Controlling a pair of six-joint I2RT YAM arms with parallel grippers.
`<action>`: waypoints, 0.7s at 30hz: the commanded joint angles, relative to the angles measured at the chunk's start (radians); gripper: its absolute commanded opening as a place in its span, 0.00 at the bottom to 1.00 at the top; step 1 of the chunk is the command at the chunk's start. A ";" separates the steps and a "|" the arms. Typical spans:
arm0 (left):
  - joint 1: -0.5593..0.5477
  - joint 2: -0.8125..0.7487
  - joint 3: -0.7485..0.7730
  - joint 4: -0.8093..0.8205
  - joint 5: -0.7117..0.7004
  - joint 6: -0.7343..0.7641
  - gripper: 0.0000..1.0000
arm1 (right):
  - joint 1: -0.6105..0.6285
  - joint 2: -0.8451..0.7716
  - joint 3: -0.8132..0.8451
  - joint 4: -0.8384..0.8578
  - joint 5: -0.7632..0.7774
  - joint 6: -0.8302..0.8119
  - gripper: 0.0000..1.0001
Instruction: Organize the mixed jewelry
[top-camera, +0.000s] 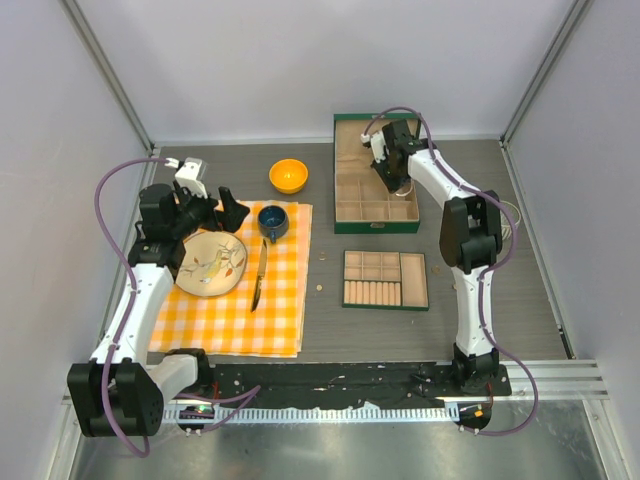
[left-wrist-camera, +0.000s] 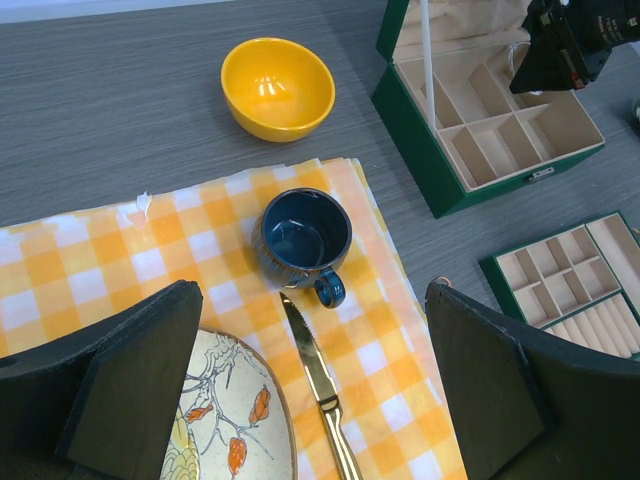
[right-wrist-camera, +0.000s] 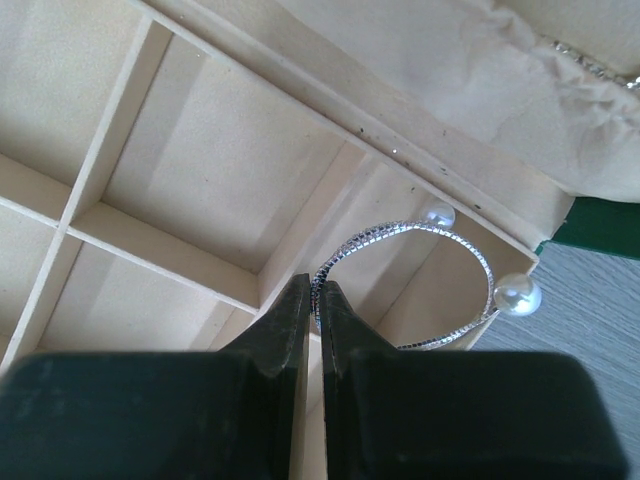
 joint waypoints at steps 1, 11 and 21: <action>0.005 -0.010 0.002 0.039 0.000 0.000 1.00 | 0.005 0.006 0.003 0.041 0.005 -0.004 0.01; 0.006 -0.010 0.002 0.039 0.001 0.001 1.00 | 0.004 0.013 -0.009 0.053 -0.006 0.005 0.01; 0.006 -0.009 -0.001 0.039 0.001 0.003 1.00 | 0.008 0.029 -0.014 0.061 -0.014 0.017 0.01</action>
